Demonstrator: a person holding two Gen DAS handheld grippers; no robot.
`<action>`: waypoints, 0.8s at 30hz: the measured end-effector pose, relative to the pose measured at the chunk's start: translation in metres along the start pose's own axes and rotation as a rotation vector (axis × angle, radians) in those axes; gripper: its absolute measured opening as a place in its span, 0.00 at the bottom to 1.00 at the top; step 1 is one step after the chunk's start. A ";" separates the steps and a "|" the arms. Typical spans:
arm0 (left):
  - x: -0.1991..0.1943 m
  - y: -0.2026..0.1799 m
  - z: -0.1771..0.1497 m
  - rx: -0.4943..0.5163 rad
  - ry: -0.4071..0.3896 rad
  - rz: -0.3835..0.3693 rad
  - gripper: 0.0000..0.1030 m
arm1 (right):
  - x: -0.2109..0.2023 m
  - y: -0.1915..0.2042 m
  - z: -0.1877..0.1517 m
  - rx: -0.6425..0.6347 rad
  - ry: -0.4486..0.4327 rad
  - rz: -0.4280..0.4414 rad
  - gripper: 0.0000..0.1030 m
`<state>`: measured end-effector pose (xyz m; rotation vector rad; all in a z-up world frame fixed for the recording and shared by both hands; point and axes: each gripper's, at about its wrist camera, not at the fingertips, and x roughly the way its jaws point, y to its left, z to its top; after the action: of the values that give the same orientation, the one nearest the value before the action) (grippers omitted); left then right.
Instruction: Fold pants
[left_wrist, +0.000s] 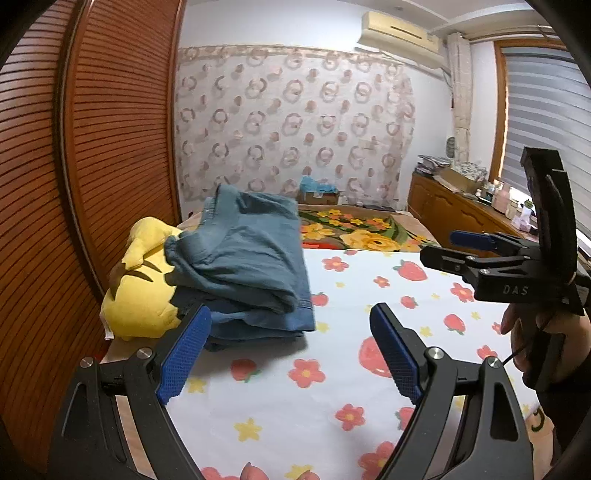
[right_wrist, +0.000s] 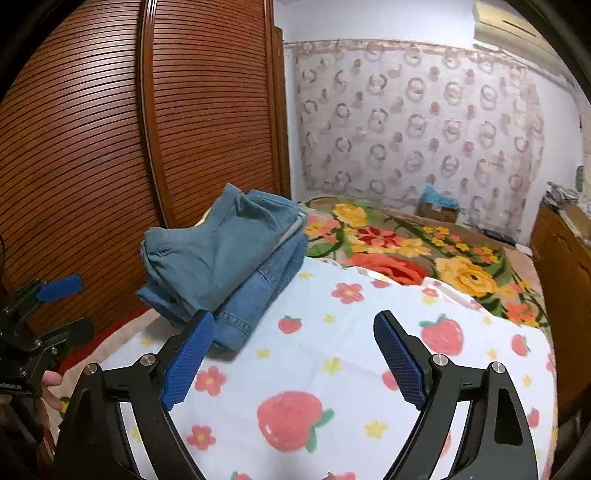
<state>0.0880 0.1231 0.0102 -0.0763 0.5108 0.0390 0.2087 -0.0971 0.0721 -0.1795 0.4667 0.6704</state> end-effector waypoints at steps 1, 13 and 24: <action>-0.001 -0.003 -0.001 0.004 -0.001 -0.006 0.86 | -0.006 0.001 -0.003 0.003 -0.003 -0.003 0.87; -0.011 -0.047 -0.005 0.049 -0.009 -0.050 0.86 | -0.073 0.001 -0.041 0.064 -0.029 -0.105 0.88; -0.012 -0.079 -0.004 0.077 0.017 -0.078 0.86 | -0.126 0.014 -0.065 0.132 -0.075 -0.200 0.88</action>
<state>0.0802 0.0442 0.0177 -0.0212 0.5253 -0.0577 0.0903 -0.1760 0.0734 -0.0743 0.4134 0.4470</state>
